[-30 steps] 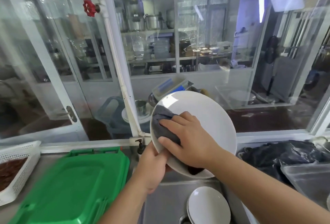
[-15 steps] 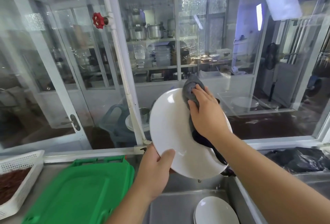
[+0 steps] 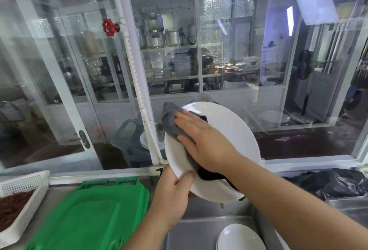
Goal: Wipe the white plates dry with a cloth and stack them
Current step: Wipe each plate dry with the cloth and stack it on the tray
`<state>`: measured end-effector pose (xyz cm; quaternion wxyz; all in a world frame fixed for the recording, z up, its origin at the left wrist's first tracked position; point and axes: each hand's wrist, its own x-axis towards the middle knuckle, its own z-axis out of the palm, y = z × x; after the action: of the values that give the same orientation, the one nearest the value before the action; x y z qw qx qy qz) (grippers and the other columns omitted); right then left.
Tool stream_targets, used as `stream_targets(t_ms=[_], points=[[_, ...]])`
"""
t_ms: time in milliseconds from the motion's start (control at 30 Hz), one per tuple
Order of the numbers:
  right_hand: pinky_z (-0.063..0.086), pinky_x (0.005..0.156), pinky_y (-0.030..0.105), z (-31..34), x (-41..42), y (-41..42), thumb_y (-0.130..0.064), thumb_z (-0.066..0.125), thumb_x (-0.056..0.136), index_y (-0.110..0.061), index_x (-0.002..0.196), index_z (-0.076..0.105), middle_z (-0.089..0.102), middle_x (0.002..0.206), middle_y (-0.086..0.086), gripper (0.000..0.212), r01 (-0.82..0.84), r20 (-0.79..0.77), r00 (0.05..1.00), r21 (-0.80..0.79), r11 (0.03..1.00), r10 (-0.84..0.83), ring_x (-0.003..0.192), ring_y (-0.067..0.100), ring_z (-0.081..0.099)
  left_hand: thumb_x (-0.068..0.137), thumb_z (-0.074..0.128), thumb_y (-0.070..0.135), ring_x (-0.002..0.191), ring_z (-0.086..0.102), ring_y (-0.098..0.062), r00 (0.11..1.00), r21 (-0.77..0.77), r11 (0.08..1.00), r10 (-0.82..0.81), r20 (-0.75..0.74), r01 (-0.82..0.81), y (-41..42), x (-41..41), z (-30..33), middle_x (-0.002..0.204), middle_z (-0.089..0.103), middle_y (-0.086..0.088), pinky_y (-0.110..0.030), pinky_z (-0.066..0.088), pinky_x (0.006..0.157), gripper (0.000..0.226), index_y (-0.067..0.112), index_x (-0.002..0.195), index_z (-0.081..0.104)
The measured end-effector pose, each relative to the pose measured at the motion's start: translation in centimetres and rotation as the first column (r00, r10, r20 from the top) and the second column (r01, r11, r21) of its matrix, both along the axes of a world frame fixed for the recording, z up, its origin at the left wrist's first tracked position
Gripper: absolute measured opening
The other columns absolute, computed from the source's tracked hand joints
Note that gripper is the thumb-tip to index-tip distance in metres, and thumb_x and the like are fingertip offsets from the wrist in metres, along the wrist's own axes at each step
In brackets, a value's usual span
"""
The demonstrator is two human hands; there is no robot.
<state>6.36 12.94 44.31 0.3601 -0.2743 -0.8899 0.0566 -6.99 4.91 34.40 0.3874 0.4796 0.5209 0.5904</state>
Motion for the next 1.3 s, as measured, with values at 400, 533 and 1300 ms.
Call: stream_targets(t_ms=[400, 533, 1300], points=[[0.023, 0.127, 0.039, -1.7, 4.5, 2.8, -0.027, 0.049, 0.110, -0.011, 0.156, 0.047, 0.045, 0.162, 0.008, 0.049, 0.411, -0.057, 0.896, -0.273, 0.870, -0.441, 0.155, 0.028, 0.031, 0.073, 0.067, 0.044, 0.106, 0.076, -0.010, 0.982, 0.021, 0.987, 0.159, 0.103, -0.162, 0.8, 0.5, 0.0, 0.114, 0.080, 0.013, -0.057, 0.061, 0.096, 0.042, 0.046, 0.115, 0.073], [0.032, 0.100, 0.018, -3.9, 3.3, -0.1, -0.025, 0.055, 0.106, -0.014, 0.147, 0.055, 0.060, 0.144, 0.005, 0.042, 0.353, -0.152, 0.892, -0.356, 0.865, -0.426, 0.132, 0.022, 0.050, 0.072, 0.066, 0.041, 0.106, 0.077, -0.013, 0.989, 0.013, 0.992, 0.126, 0.073, -0.127, 1.4, 0.7, 0.0, 0.113, 0.080, 0.011, -0.049, 0.063, 0.090, 0.043, 0.047, 0.114, 0.073], [0.031, 0.123, 0.045, -0.4, 4.4, 3.6, -0.038, 0.048, 0.107, -0.010, 0.156, 0.044, 0.045, 0.162, 0.009, 0.057, 0.495, -0.001, 0.863, -0.192, 0.847, -0.504, 0.148, 0.034, 0.039, 0.072, 0.069, 0.034, 0.109, 0.074, -0.009, 0.948, 0.064, 0.977, 0.178, 0.265, -0.201, 1.1, 1.0, 2.4, 0.116, 0.079, 0.014, -0.046, 0.059, 0.100, 0.036, 0.047, 0.105, 0.077]])
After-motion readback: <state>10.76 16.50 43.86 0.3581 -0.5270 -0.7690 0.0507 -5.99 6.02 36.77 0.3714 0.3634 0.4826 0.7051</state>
